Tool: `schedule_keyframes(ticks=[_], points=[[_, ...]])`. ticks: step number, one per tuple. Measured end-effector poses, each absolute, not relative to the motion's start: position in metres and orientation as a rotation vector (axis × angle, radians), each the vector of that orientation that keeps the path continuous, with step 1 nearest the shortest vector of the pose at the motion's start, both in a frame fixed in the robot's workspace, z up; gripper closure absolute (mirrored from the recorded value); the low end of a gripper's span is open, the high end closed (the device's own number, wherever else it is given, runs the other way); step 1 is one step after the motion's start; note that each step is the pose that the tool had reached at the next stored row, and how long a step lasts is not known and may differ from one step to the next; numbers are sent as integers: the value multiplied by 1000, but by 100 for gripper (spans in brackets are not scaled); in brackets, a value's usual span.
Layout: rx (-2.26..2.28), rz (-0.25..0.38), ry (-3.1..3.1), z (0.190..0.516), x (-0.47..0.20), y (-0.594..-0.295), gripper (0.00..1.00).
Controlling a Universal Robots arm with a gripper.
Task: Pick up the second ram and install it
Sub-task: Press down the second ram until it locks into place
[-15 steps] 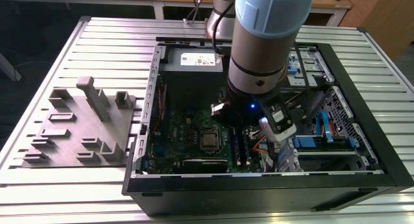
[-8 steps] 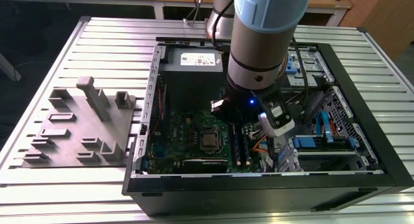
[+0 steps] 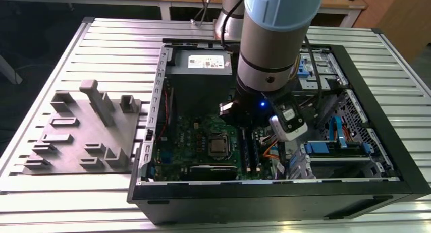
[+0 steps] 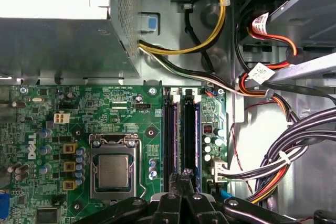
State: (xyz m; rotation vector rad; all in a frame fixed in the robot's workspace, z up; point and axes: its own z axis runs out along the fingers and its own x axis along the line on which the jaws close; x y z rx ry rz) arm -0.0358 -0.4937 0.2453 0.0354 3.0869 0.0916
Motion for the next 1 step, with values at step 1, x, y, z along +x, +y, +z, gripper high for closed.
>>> schedule_keyframes(ticks=[1], points=[[35, 91, 3087, 245, -36, -494, 93]])
